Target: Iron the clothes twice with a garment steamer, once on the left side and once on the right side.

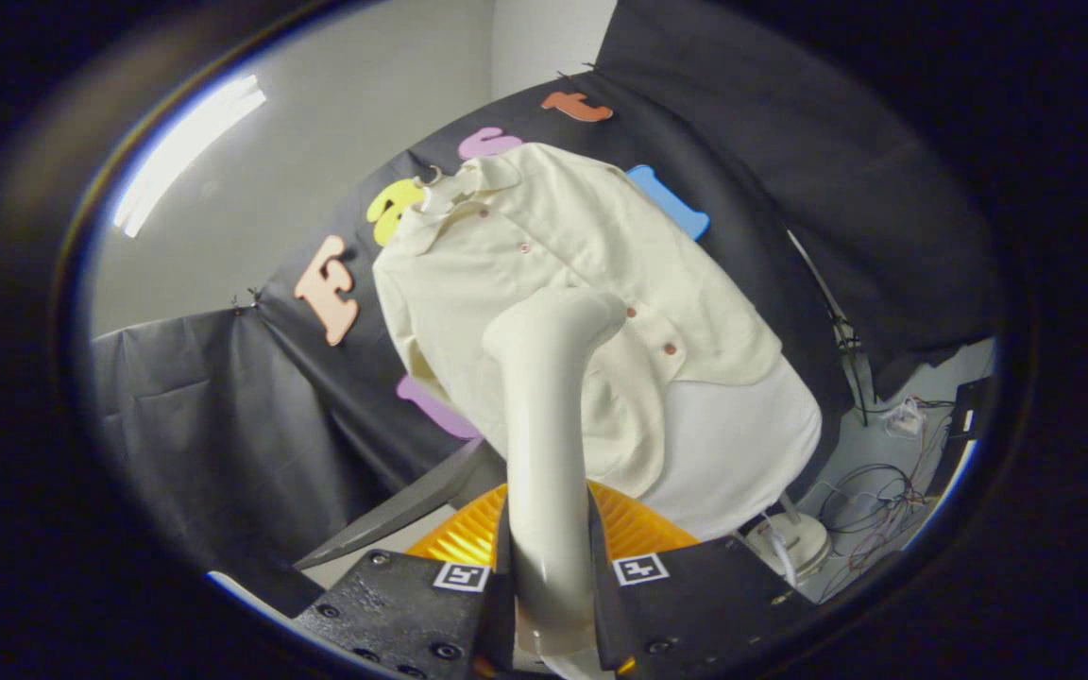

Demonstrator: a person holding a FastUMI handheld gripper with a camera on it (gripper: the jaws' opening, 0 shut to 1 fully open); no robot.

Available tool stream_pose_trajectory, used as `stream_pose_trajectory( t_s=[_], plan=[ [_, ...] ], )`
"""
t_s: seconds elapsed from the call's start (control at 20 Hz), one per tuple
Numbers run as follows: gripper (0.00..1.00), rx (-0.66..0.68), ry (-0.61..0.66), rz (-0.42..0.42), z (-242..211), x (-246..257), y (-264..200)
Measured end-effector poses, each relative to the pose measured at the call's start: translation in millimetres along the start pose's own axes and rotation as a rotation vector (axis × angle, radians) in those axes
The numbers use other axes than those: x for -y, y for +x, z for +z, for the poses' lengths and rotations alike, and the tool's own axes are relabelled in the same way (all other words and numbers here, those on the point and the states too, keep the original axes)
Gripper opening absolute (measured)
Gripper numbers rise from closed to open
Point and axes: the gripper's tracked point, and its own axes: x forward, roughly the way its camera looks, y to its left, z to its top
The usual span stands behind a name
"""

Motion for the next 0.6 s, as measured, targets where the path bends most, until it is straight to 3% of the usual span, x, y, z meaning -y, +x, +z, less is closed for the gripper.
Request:
stream_pose_trajectory(
  t_s=[0.25, 0.6],
  plan=[
    [0.33, -0.003, -0.152, 0.064, -38.0, -96.6, -27.2],
    [0.33, -0.018, -0.256, 0.137, -87.4, -203.3, -44.5]
  ],
)
